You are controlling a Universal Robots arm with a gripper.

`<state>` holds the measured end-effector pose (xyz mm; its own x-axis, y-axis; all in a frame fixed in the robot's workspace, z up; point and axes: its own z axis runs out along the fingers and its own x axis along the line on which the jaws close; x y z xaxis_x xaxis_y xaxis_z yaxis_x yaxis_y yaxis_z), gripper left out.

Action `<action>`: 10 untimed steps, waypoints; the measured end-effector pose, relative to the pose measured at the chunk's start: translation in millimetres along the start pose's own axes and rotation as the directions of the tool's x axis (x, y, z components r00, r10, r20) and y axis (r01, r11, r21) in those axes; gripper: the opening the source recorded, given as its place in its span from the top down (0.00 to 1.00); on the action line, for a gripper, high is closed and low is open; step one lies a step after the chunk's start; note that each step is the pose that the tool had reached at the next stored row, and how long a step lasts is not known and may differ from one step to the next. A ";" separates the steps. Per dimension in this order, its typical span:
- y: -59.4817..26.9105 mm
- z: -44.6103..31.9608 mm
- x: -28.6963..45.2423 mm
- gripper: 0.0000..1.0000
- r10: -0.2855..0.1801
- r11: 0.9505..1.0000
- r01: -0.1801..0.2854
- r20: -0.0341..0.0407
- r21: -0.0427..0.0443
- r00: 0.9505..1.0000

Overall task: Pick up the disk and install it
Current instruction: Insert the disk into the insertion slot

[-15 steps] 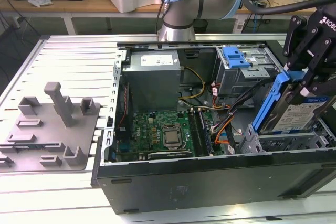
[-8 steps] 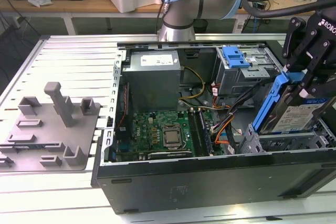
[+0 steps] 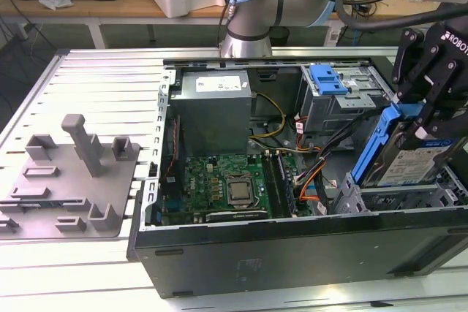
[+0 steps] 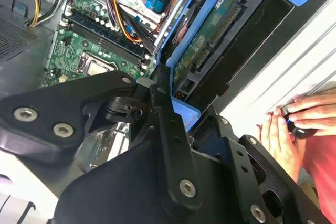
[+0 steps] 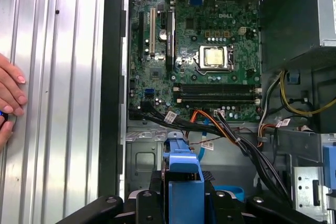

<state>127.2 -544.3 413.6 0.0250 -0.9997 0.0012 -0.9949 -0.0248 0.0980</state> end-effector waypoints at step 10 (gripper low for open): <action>-0.5 4.8 0.2 0.63 0.000 1.000 0.000 0.000 0.000 1.000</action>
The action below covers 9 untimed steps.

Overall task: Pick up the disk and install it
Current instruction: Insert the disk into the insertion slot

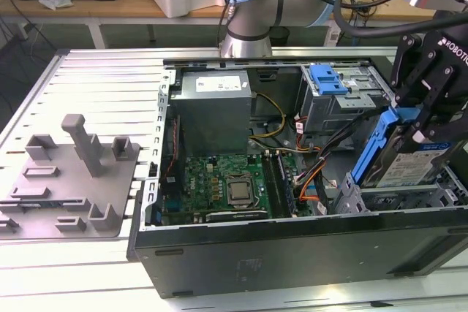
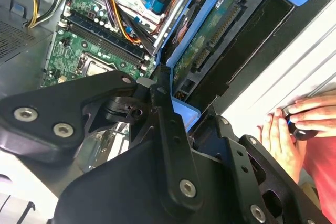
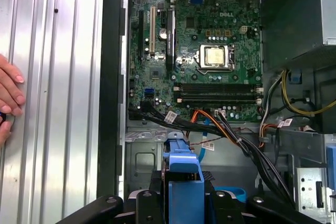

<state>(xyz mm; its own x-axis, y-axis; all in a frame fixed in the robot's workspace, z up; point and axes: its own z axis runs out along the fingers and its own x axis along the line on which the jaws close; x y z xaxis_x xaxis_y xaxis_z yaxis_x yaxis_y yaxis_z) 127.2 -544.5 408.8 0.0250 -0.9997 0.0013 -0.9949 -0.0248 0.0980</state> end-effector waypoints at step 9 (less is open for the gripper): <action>-0.3 3.5 0.0 0.63 0.000 1.000 0.000 0.000 0.000 1.000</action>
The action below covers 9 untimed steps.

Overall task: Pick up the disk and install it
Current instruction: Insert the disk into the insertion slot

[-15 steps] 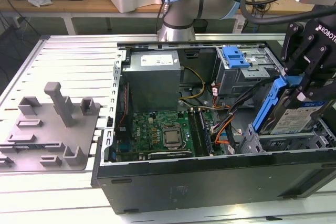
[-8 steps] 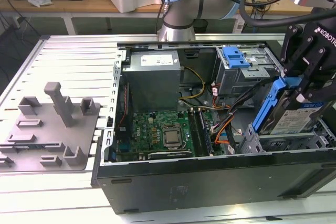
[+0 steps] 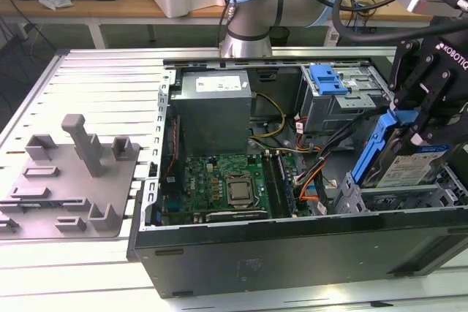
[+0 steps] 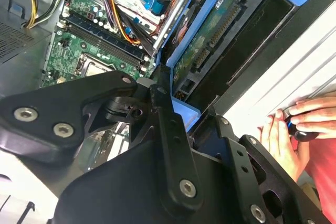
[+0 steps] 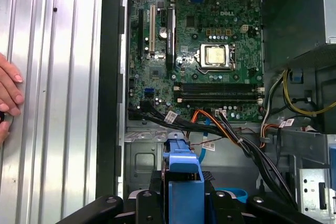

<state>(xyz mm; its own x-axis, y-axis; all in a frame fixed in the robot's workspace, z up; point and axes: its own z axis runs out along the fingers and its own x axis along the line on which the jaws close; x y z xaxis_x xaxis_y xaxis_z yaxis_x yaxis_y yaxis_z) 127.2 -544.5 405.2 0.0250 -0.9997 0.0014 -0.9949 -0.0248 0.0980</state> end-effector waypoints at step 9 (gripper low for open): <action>0.0 0.2 0.0 0.62 0.000 1.000 0.000 0.000 0.000 1.000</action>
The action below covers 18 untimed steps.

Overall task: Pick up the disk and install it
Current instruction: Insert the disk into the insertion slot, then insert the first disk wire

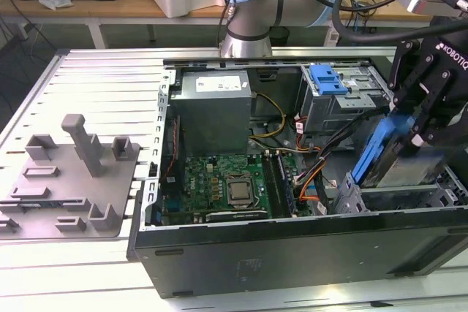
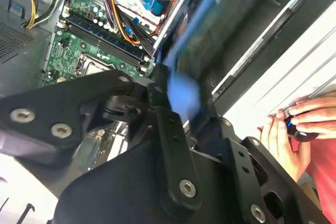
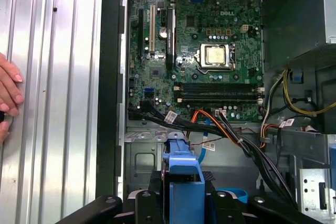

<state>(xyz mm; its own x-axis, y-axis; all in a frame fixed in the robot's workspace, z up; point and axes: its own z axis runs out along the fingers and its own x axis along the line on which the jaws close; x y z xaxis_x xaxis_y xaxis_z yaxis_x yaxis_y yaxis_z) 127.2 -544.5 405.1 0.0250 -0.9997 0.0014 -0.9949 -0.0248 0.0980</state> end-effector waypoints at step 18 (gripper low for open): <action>0.0 0.5 0.0 0.50 0.000 1.000 0.000 0.000 0.000 1.000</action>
<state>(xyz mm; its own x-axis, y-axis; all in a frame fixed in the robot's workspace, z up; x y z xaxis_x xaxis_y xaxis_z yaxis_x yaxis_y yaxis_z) 127.2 -544.5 404.6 0.0250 -0.9997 0.0013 -0.9949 -0.0248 0.0980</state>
